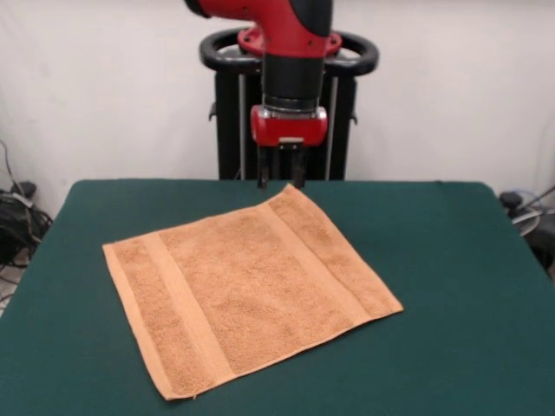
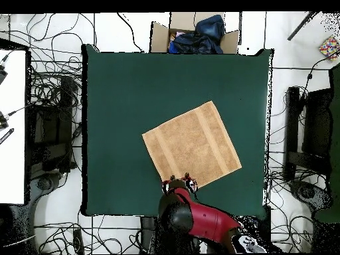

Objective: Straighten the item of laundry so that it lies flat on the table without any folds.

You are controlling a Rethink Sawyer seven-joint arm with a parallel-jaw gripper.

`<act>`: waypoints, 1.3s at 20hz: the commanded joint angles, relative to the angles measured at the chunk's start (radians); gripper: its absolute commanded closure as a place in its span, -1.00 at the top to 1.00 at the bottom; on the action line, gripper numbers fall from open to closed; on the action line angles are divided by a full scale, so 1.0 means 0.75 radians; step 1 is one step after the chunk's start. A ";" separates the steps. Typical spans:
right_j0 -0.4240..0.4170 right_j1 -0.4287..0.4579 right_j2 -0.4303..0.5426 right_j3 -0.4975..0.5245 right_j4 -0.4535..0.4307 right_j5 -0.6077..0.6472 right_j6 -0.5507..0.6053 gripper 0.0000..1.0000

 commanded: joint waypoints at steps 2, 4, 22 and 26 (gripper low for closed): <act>-0.005 -0.120 0.141 -0.167 0.026 0.196 0.206 1.00; -0.009 -0.115 0.147 -0.181 0.020 0.214 0.203 1.00; -0.107 -0.131 0.259 -0.252 0.028 0.324 0.181 1.00; -0.106 -0.140 0.252 -0.275 0.023 0.367 0.166 1.00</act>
